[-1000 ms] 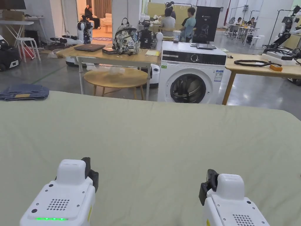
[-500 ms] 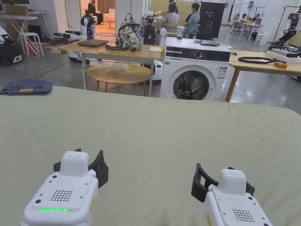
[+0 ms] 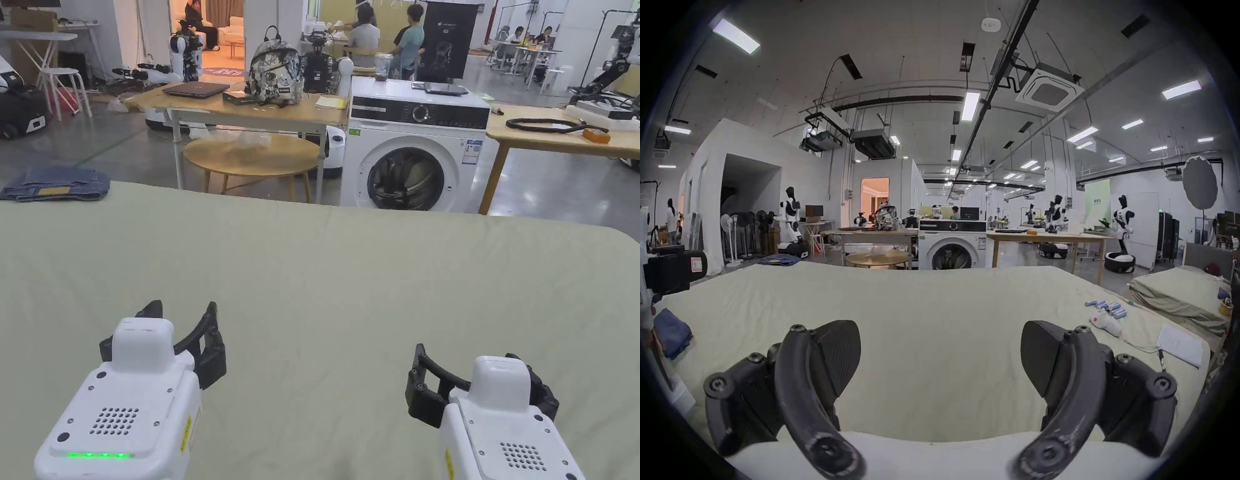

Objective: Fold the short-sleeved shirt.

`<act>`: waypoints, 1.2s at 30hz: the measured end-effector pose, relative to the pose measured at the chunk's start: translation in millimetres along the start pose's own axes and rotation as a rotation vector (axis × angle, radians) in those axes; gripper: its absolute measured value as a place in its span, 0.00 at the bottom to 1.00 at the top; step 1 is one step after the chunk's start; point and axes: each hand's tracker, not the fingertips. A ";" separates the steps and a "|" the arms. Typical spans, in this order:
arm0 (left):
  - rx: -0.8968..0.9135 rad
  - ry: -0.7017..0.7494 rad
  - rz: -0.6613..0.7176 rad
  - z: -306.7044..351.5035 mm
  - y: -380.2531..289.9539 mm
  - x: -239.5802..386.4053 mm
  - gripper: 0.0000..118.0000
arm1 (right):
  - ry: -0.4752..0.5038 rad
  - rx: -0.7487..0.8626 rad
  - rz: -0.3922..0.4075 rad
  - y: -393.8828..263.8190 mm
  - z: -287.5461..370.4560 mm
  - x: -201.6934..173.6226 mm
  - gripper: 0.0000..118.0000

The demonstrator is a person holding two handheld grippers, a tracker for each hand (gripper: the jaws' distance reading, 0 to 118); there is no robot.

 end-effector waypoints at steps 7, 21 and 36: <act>-0.029 0.003 -0.029 -5.2 3.8 0.7 0.48 | 0.014 0.013 -0.011 7.0 -2.3 -0.2 0.87; -0.064 0.013 -0.036 -7.4 4.3 0.5 0.48 | -0.019 -0.087 -0.053 22.4 -18.3 -11.1 0.87; -0.087 0.015 0.017 -10.1 9.5 0.4 0.48 | -0.072 -0.152 -0.129 28.8 -21.8 -13.3 0.87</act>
